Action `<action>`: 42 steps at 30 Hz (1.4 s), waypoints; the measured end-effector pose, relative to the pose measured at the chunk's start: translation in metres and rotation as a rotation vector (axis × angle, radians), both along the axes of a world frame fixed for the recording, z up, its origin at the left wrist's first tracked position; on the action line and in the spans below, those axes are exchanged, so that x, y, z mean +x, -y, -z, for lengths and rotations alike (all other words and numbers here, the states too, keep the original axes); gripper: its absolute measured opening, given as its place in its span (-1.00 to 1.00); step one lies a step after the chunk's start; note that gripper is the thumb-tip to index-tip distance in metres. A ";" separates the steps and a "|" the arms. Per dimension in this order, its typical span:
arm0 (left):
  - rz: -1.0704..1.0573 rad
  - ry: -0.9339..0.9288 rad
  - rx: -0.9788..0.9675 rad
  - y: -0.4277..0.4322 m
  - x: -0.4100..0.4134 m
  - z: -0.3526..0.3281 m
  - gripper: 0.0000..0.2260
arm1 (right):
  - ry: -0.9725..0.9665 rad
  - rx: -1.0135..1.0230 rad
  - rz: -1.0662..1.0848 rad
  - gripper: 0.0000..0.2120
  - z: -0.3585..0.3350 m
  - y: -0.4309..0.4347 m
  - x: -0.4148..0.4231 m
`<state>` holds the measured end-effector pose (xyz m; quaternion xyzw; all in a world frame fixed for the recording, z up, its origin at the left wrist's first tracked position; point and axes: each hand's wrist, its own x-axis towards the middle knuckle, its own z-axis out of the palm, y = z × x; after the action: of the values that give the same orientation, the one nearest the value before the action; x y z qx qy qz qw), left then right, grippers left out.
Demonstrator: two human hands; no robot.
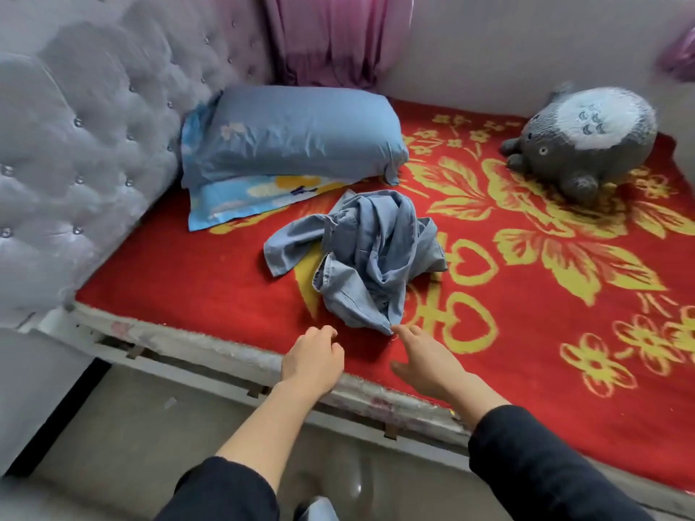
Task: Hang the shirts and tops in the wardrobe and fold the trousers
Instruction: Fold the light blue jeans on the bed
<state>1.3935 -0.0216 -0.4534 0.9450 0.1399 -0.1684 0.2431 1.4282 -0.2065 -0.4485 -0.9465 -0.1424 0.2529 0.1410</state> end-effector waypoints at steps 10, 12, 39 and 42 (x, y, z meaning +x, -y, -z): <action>0.132 -0.053 -0.038 -0.015 0.229 0.078 -0.66 | -0.127 0.031 0.235 -0.51 0.077 -0.021 0.194; 0.241 -0.012 0.070 -0.014 0.264 0.093 -0.60 | -0.147 0.033 0.280 -0.48 0.097 -0.023 0.222; 0.232 0.176 -0.306 0.005 0.410 0.014 -0.81 | 0.048 0.735 0.950 -0.85 -0.027 0.037 0.340; 0.233 0.356 -0.357 0.020 0.417 -0.049 -0.82 | 0.269 0.795 0.887 -0.89 -0.090 0.051 0.347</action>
<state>1.8110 -0.0416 -0.4040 0.9116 -0.0465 -0.0486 0.4055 1.7753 -0.2574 -0.3583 -0.8143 0.1653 -0.0239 0.5560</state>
